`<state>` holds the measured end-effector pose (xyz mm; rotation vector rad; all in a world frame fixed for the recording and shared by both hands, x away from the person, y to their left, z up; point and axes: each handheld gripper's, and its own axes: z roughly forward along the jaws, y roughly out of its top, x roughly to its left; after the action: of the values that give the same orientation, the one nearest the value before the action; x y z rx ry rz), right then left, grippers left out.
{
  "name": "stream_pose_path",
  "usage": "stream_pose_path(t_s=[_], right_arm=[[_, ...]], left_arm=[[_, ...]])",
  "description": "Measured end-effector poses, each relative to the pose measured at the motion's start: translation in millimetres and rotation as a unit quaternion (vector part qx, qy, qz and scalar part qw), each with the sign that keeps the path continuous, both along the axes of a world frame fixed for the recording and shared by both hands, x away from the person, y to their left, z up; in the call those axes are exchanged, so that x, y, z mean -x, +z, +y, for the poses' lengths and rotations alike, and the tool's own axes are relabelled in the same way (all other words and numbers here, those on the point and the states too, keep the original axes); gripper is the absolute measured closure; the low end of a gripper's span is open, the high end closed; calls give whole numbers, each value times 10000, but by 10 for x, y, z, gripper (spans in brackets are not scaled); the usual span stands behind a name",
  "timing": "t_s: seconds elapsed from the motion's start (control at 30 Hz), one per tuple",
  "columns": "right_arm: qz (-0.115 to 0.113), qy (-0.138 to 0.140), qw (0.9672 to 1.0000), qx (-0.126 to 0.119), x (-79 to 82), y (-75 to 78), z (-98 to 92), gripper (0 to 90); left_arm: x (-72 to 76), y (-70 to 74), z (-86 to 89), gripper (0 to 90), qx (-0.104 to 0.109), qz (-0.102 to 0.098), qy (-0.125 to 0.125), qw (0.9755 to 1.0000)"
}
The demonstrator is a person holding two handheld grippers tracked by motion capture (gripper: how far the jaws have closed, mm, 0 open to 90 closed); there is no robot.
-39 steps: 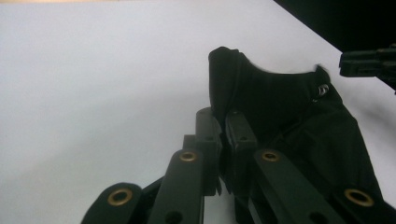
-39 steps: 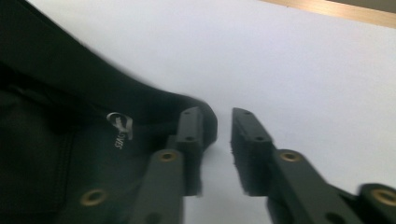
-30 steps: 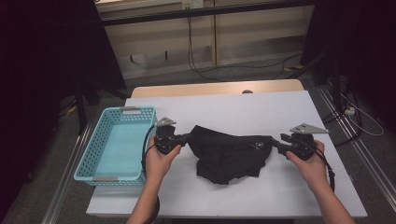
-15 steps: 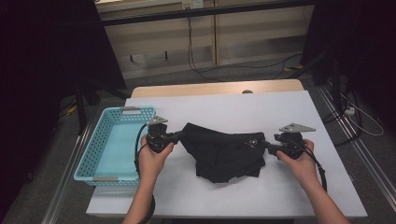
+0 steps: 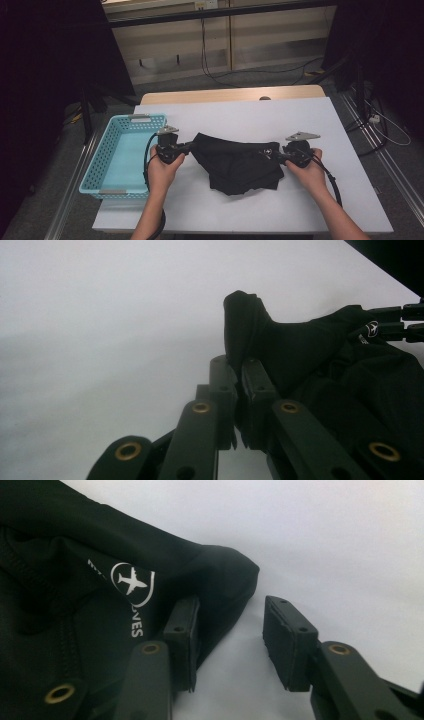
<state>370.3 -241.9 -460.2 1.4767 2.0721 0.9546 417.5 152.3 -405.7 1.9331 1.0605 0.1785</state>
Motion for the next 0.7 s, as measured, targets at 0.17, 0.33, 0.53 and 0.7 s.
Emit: stream_pose_path(t_s=[0.17, 0.33, 0.53, 0.7], right_arm=[[-40, 29, 10000, -34, -4, -14, -29, 745], [-9, 278, 9994, -225, 9, -8, -83, 899], [-621, -206, 9975, -284, 62, 238, -404, 900], [-788, -343, 9963, -28, 22, 284, -442, 892]], left_arm=[[2, -33, -54, 858, 11, 18, -43, 10000], [-22, -55, -94, 858, -11, 5, -52, 10000], [-77, -49, -185, 861, 42, -209, -47, 9998], [-143, -121, -248, 861, -85, -176, 45, 9998]])
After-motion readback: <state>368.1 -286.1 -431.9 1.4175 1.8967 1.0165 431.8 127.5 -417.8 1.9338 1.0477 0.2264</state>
